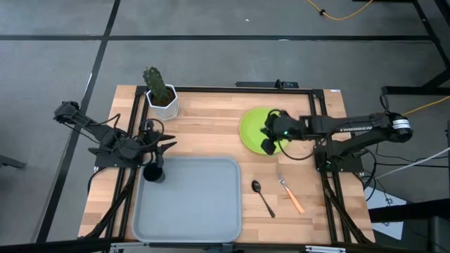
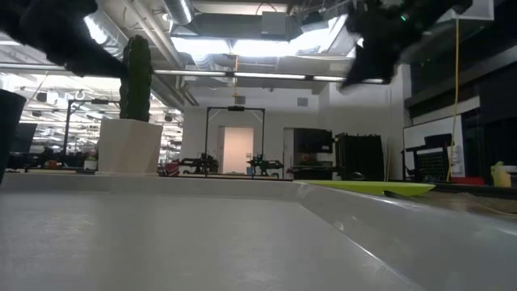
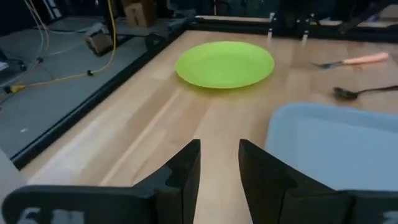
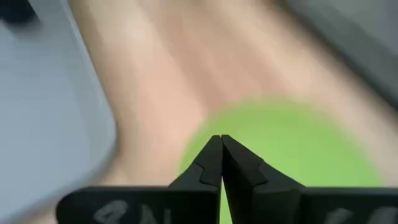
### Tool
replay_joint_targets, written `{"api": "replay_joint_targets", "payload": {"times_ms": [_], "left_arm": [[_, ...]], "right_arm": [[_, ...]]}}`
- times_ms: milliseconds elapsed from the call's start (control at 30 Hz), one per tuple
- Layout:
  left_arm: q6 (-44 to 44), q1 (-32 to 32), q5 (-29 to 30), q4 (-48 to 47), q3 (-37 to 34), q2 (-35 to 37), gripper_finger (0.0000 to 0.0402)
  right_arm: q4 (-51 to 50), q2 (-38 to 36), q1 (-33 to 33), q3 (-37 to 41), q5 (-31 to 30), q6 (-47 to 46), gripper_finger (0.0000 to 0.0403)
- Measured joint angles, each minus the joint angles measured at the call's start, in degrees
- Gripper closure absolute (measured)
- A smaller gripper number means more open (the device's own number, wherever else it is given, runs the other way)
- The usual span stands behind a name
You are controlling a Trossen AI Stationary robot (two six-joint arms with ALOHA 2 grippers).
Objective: Pick and place plate/cup/fork/spoon on tray
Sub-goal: Put the green plate on the gray serving tray to the bottom right of the black cup
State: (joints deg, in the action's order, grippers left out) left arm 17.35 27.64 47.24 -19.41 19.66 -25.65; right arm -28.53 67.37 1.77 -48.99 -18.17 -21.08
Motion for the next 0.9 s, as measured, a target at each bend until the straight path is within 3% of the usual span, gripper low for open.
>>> {"api": "replay_joint_targets", "payload": {"times_ms": [100, 267, 900], "left_arm": [[-1.31, 0.00, 2.13, 0.03, -0.96, 1.10, 0.0299], [-3.30, 0.00, 3.50, 3.71, -0.94, 2.30, 0.0299], [-6.46, 0.00, 3.05, 7.53, -0.90, 2.56, 0.0299]], "right_arm": [[-6.53, 1.53, -0.74, 0.19, 0.44, -7.30, 0.0392], [-5.67, 2.66, -2.74, 2.54, 0.16, -14.85, 0.0392], [-3.02, 4.39, -4.66, 5.36, -1.46, -14.87, 0.0391]]}}
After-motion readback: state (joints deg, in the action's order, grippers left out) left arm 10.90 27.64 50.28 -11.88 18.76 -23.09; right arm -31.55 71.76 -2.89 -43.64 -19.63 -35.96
